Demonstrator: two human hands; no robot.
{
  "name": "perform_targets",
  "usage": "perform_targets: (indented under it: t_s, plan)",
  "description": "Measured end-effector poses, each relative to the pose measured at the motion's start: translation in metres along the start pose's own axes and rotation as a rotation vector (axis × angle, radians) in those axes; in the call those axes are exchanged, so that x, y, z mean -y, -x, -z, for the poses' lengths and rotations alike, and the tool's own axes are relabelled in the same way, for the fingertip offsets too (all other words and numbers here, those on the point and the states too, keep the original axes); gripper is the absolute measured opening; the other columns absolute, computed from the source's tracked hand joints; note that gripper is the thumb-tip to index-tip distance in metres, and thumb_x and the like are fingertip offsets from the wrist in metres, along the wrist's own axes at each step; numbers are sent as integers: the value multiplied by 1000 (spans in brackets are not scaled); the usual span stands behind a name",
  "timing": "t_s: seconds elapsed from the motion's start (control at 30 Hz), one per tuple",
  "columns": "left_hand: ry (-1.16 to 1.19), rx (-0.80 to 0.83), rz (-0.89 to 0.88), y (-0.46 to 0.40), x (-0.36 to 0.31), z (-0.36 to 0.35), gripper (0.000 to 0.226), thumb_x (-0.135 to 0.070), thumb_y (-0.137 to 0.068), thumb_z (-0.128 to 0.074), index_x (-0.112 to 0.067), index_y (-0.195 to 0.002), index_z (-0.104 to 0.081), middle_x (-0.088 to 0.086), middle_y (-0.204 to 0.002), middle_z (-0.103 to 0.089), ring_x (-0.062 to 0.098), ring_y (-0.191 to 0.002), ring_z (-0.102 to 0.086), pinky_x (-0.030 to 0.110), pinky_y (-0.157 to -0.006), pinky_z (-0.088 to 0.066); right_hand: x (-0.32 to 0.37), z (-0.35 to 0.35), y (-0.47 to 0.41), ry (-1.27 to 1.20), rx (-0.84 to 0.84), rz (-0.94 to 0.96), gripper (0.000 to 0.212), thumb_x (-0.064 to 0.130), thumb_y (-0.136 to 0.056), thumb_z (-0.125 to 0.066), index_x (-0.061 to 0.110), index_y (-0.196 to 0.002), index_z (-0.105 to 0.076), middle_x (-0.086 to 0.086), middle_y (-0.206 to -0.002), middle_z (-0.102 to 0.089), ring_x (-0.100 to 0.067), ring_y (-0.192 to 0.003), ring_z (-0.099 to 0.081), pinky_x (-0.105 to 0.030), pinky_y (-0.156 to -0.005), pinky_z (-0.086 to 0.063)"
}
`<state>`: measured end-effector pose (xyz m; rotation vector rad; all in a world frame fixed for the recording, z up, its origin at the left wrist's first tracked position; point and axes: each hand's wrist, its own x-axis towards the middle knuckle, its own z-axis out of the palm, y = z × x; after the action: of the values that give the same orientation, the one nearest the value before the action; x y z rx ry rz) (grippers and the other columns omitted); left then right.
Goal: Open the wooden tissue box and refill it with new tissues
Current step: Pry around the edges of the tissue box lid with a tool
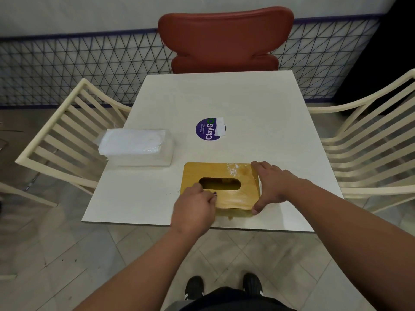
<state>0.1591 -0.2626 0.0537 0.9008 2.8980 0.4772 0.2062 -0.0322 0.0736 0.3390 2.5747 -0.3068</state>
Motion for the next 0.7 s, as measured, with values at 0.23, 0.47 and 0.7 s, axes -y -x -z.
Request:
perform_targets:
  t_s: [0.23, 0.47, 0.7]
  plan:
    - [-24, -20, 44, 1, 32, 9, 31, -39, -96, -45, -26, -97, -73, -3, -89, -53, 18, -86, -52, 28, -65, -44, 1, 1, 1, -17, 18, -13, 144, 65, -46, -86, 22, -152, 1, -1, -156, -19, -28, -138, -29, -49, -107, -37]
    - [-46, -9, 24, 4, 16, 8, 33, -37, -98, -42, -23, -96, -72, -1, -91, -54, 19, -86, -53, 29, -65, -43, 1, 1, 1, -29, 18, -13, 144, 64, -46, -86, 23, -152, 3, -1, -157, -17, -29, -139, -28, -49, -108, -35]
    - [-59, 116, -204, -1, -54, -15, 35, -35, -99, -39, -21, -109, -69, 1, -98, -54, 19, -91, -49, 33, -71, -44, -3, -4, 2, -33, -24, -1, 141, 65, -46, -84, 23, -152, -2, 0, -154, -22, -27, -135, -33, -47, -103, -39]
